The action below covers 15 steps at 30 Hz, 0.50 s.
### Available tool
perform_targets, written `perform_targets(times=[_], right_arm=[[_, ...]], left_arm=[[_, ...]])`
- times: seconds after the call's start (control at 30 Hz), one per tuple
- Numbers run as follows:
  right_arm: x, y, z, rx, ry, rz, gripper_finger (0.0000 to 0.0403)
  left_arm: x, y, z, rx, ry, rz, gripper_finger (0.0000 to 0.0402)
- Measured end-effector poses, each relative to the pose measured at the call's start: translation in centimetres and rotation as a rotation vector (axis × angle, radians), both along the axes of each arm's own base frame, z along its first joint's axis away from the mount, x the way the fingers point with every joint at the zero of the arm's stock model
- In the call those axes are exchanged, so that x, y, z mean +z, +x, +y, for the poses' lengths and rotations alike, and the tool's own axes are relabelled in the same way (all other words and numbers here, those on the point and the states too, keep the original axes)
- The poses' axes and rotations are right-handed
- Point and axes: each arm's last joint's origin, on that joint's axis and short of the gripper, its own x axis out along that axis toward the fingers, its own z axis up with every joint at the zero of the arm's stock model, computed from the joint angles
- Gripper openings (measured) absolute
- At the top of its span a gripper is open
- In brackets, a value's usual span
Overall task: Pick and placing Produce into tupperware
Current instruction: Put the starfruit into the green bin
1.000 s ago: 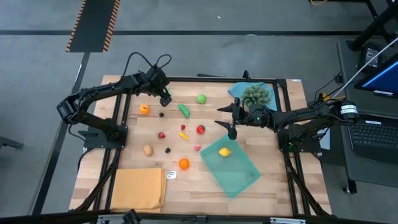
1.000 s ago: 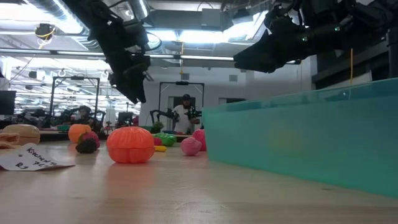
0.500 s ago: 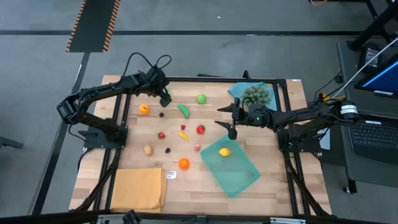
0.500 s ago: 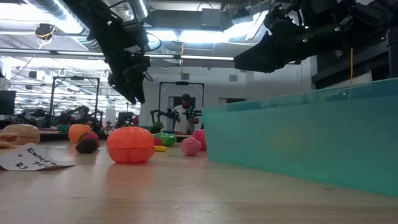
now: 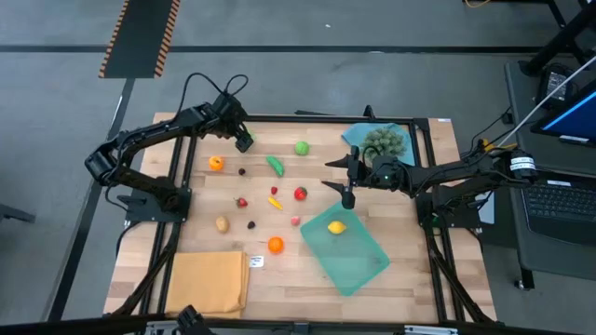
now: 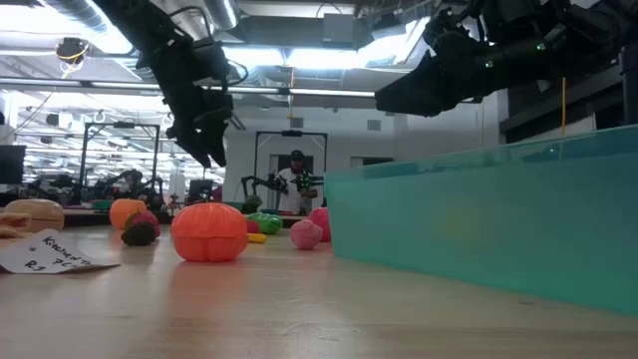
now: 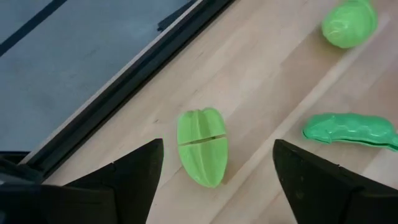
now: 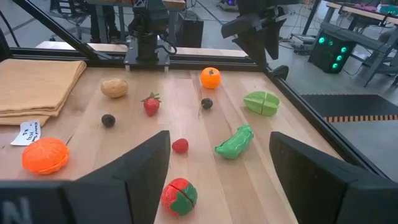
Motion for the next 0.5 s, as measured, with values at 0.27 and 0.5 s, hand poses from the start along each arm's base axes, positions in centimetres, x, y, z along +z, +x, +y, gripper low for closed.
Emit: perform_targets(times=[0.27,0.5], right_arm=[[0.0,0.0,0.0,0.004,-0.02,0.004,0.0276],[0.0,0.0,0.0,0.004,-0.02,0.005,0.0276]], left_arm=[[0.0,-0.1,0.9,0.004,-0.033,-0.01,0.0293],[0.1,1.9,3.0,-0.04,-0.087,0.075,0.0293]])
